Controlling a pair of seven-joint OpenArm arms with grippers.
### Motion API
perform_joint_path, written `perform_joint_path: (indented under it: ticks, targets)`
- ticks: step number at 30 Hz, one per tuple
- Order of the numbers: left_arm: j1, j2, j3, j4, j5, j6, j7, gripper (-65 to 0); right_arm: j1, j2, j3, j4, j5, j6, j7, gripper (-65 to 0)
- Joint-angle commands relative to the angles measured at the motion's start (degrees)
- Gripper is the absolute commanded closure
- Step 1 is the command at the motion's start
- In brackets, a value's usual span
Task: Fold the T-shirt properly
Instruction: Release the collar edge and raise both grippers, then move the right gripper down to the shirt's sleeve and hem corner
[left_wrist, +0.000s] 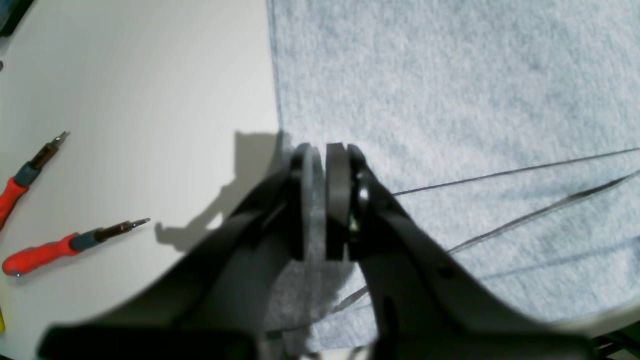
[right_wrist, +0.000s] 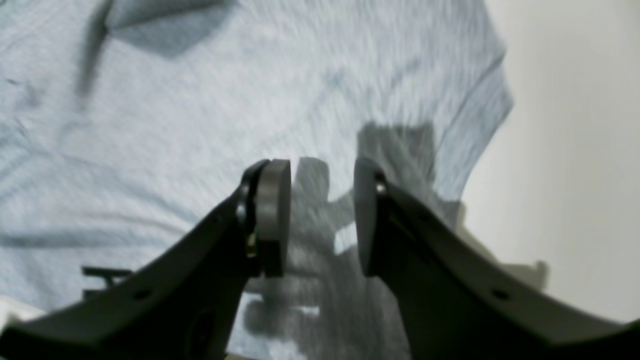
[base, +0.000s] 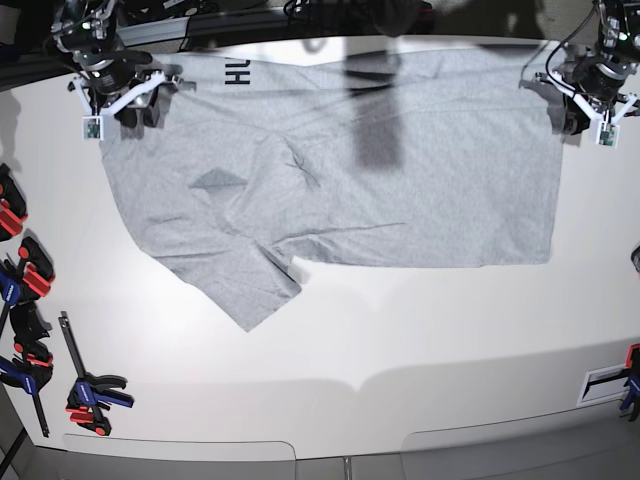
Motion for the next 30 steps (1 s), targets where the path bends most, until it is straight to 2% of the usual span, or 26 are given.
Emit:
perform_joint_path:
  ticks: [1,6,13,16,22,30]
  targets:
    - [0.15,-0.83,-0.57,0.83,-0.13,0.04,-1.2,-4.2,0.42,0.66,0.31,2.54,0.61,-0.24,1.9,-20.2]
    - [0.15,-0.85,-0.57,0.83,-0.13,0.07,-2.29,-4.2,5.09,0.66,0.31,8.26,0.59,-0.2,2.67,-20.2]
    - [-1.09,-1.31,-0.57,0.83,-0.11,0.02,-5.86,-4.2,13.77,0.66,0.28,8.9,0.59,-0.22,2.69,-20.1]
    - [-3.78,-1.29,-0.57,0.81,-0.74,0.02,-5.86,-4.2,16.65,0.63,0.28,8.76,0.61,-0.2,2.73,-20.1]
    - [-11.5,-1.14,-0.57,0.68,-6.21,0.02,-6.1,-4.2,20.7,-0.22,0.24,8.26,0.66,-0.22,4.17,-20.1]
    - [-18.82,-1.14,-0.57,-0.31,-6.21,0.0,-6.12,-4.2,24.87,-3.19,-0.39,5.68,0.76,-0.2,5.07,-20.1]
